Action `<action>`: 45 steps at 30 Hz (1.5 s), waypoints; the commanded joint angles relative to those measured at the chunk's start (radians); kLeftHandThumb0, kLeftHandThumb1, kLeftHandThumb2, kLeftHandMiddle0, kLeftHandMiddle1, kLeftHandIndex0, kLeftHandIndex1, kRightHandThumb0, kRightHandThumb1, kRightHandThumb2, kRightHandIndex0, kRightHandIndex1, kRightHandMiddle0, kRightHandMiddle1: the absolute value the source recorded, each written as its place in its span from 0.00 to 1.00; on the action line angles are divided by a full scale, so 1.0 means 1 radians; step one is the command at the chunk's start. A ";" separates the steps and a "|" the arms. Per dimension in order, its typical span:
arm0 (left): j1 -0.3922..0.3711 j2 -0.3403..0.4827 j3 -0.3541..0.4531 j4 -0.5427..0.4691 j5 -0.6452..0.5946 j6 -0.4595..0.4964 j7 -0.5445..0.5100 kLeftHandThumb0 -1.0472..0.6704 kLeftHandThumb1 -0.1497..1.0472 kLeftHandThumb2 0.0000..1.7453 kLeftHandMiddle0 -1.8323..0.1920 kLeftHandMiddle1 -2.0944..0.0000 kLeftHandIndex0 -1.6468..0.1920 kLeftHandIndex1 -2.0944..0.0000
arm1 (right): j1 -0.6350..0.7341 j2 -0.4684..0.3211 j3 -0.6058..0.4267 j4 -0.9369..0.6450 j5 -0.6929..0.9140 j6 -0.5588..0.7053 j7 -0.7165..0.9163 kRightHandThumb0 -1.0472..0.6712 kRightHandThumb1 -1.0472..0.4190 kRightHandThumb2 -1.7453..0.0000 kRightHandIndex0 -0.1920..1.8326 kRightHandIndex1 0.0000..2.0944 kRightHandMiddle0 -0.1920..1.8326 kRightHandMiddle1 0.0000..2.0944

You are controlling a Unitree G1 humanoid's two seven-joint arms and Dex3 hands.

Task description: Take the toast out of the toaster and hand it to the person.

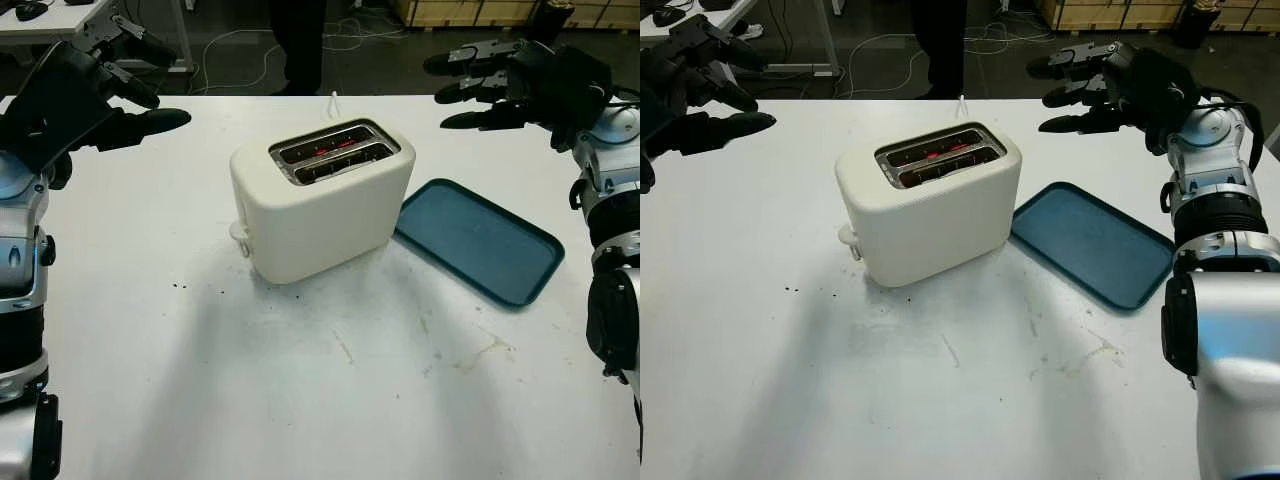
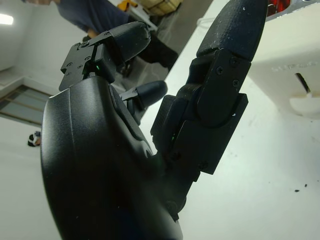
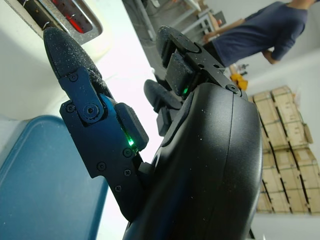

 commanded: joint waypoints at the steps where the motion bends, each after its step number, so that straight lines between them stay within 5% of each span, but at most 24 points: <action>1: 0.004 0.005 -0.004 -0.017 -0.001 0.019 0.005 0.07 0.79 0.00 0.88 0.27 0.87 0.37 | 0.004 0.000 0.000 -0.002 0.004 0.003 0.000 0.17 0.24 1.00 0.26 0.32 0.40 0.00; 45: -0.014 0.057 -0.053 -0.104 0.023 0.161 -0.024 0.19 0.76 0.00 0.88 0.30 0.87 0.42 | -0.001 0.008 0.039 0.001 -0.021 -0.009 -0.025 0.11 0.24 1.00 0.27 0.33 0.41 0.00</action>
